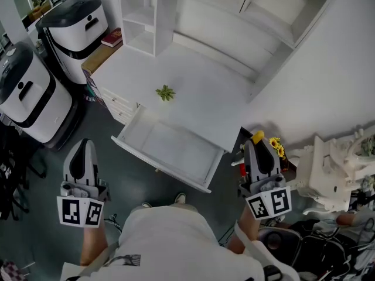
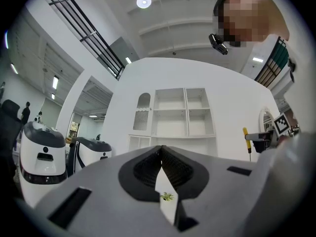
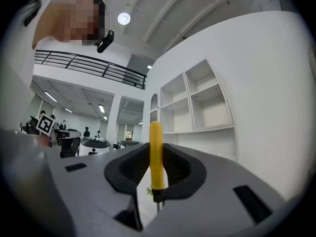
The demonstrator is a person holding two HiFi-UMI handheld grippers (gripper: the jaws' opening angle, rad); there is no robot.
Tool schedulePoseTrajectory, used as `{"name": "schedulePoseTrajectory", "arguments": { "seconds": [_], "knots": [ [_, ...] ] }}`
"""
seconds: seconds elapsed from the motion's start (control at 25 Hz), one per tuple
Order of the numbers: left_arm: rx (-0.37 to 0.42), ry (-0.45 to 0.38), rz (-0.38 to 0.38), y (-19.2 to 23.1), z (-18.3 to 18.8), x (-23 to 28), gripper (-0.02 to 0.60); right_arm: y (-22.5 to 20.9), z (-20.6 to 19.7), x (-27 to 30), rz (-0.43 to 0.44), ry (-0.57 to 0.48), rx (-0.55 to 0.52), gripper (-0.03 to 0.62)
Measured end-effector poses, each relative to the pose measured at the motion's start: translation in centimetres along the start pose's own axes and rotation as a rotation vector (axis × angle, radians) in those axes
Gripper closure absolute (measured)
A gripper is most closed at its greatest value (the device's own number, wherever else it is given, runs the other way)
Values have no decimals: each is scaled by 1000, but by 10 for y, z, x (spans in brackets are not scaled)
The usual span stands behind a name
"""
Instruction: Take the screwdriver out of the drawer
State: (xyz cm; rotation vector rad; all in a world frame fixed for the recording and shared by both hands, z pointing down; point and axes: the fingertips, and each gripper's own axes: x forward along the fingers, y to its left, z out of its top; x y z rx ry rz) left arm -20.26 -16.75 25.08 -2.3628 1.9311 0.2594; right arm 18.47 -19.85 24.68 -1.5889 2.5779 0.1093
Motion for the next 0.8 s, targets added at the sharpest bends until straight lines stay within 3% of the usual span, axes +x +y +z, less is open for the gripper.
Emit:
{"name": "schedulePoseTrajectory", "arguments": {
  "seconds": [0.8],
  "knots": [
    [-20,28,-2,-15,-15,7,566,0,-12,6,25,57,-49,505]
  ]
}}
